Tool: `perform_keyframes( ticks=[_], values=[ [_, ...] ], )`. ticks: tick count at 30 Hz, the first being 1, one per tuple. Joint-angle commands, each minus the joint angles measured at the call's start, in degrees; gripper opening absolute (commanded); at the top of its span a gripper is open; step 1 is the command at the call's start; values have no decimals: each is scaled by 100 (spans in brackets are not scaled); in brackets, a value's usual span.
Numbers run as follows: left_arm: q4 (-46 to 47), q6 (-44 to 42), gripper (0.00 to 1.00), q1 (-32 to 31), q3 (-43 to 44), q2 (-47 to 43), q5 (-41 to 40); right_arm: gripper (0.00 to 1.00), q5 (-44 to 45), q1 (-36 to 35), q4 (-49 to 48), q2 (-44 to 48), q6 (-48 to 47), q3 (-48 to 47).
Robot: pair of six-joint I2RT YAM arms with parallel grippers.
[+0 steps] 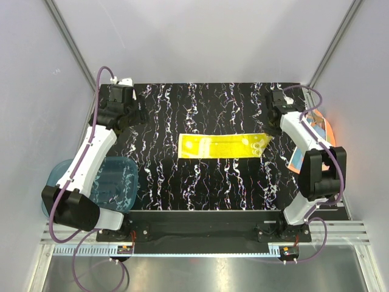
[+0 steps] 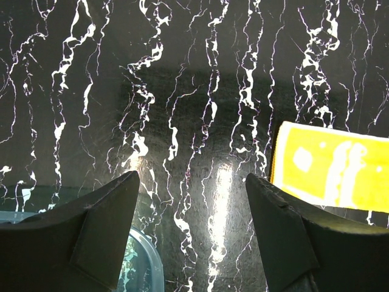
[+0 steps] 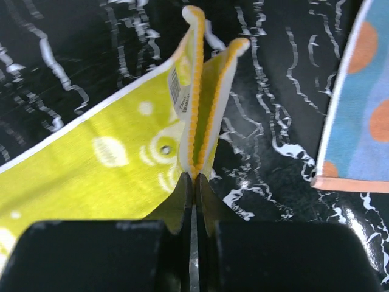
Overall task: Roll the towels
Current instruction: Fold the towel
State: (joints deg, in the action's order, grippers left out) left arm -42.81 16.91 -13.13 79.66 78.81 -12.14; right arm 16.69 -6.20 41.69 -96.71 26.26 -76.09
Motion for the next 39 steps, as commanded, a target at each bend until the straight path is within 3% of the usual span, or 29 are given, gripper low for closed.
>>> perform_keyframes(
  ticks=[1, 10, 20, 39],
  values=[
    [159, -21, 77, 64, 76, -67, 98, 0, 178, -408, 295, 266, -60, -484],
    [167, -21, 77, 108, 59, -111, 124, 0, -183, -1760, 568, 117, 116, -1257],
    [159, -21, 77, 117, 50, -111, 107, 0, -254, -2684, 770, -419, 248, -2260],
    [150, -30, 77, 152, 41, -111, 133, 0, -394, -3608, 683, -1543, 450, -3210]
  ],
)
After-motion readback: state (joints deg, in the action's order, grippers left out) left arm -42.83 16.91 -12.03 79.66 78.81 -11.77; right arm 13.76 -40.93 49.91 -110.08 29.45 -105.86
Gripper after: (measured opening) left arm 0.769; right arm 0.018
